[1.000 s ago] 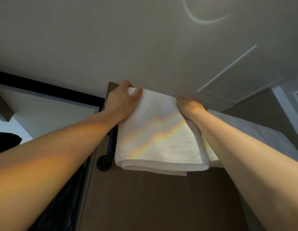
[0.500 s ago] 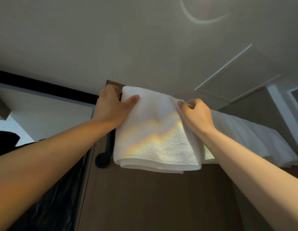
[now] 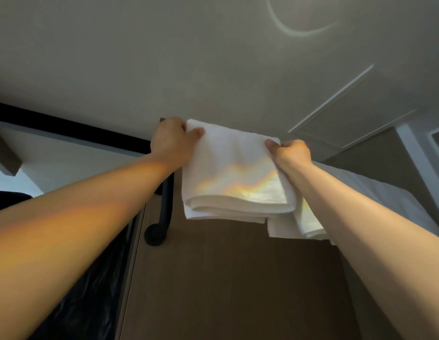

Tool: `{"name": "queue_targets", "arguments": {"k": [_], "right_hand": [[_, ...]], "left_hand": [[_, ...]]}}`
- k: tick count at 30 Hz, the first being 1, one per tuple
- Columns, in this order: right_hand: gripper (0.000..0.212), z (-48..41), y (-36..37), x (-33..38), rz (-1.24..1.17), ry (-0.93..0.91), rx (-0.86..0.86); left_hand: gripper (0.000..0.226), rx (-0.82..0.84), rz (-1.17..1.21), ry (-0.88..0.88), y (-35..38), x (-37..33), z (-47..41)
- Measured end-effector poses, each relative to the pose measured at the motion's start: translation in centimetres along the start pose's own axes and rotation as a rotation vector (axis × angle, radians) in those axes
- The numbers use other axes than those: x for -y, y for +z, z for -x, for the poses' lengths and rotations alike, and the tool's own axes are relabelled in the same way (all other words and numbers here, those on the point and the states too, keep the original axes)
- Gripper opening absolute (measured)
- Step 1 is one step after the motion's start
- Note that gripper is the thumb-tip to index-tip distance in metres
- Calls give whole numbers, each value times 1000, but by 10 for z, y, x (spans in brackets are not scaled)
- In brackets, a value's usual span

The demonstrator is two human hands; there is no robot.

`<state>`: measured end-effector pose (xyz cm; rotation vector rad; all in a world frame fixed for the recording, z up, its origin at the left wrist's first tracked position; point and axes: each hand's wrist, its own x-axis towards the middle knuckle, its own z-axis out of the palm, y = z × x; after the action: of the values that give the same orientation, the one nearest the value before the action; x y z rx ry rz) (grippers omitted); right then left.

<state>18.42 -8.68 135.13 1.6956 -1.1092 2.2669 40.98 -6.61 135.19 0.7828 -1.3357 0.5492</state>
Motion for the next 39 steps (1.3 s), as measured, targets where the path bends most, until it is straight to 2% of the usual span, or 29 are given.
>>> {"name": "queue_targets", "arguments": {"k": [2, 5, 9, 14, 18, 20, 23, 26, 30, 34, 36, 39], "right_hand": [[32, -6, 6, -1, 101, 20, 13], [35, -5, 8, -3, 231, -29, 8], [36, 3, 0, -9, 113, -12, 69], [33, 28, -19, -3, 14, 39, 201], [38, 56, -35, -19, -4, 125, 346], [37, 71, -37, -31, -18, 163, 410], [36, 84, -32, -44, -175, 255, 472], [19, 91, -27, -56, -198, 232, 510], [17, 95, -21, -72, -228, 194, 488], [25, 97, -14, -74, -316, 122, 413], [29, 99, -12, -73, -235, 31, 332], [31, 98, -12, -76, -90, -77, 239]], "left_hand": [[50, -16, -16, 1, 3, 1, -2], [54, -36, -38, 51, 5, 6, 5], [59, -1, -79, 116, 3, 10, 20], [67, 96, 23, 10, 0, 11, 30], [57, 285, 125, -124, -1, 17, 47], [50, 433, 279, -213, -2, 22, 60], [47, 609, 524, -372, 0, 30, 74], [35, 734, 716, -457, 0, 37, 81], [34, 779, 778, -469, -1, 46, 91], [44, 645, 737, -411, 2, 43, 100], [40, 597, 682, -391, 5, 43, 103], [29, 631, 651, -390, 5, 44, 106]]}}
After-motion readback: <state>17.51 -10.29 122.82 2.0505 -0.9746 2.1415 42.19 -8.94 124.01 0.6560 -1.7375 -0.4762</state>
